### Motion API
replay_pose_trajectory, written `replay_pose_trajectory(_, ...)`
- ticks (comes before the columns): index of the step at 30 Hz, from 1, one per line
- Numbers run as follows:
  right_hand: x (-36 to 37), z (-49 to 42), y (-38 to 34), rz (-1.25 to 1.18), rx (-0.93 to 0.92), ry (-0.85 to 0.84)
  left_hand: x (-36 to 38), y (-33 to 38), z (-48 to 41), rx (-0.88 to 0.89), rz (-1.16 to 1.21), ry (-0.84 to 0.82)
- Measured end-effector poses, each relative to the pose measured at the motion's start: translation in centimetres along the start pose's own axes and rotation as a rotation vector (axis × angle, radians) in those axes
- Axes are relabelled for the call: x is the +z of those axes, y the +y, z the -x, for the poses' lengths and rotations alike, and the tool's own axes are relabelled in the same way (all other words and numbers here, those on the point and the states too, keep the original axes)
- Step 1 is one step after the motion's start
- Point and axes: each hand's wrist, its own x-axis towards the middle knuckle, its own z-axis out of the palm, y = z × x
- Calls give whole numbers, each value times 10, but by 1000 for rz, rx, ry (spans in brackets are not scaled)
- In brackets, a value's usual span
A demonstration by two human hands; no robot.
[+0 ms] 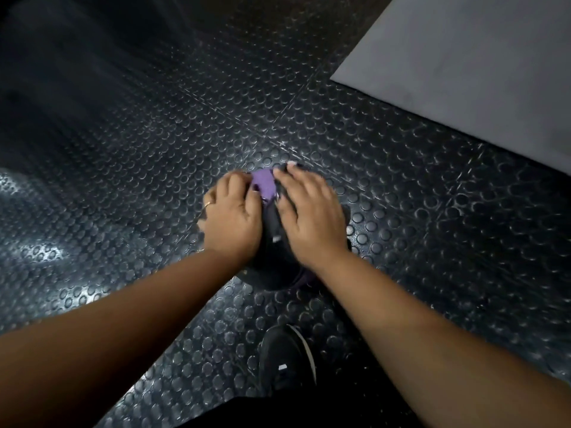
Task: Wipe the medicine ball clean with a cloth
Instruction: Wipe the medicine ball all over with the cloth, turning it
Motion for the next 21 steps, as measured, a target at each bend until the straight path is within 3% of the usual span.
replay_pose_trajectory(3, -8, -47, 16, -84, 66, -168, 4, 17, -4, 237, -194, -104)
replay_pose_trajectory(6, -15, -71, 22, -189, 171, -280, 9, 22, -15, 206, -161, -150)
replay_pose_trajectory(8, -14, -67, 19, -163, 222, -229, 10, 21, -20, 157, -112, -121)
replay_pose_trajectory(12, 7, 18, 0, -206, 219, 143, 5, 13, -32, 64, 22, -76)
replay_pose_trajectory(14, 25, 64, -12, -290, 289, 231, 2, 8, -38, 11, 71, -59)
replay_pose_trajectory(18, 26, 43, -5, -336, 329, 241, 0, 2, -31, -22, 83, -34)
replay_pose_trajectory(21, 12, -11, 20, -346, 295, 59, -4, -6, -26, -34, 113, -17)
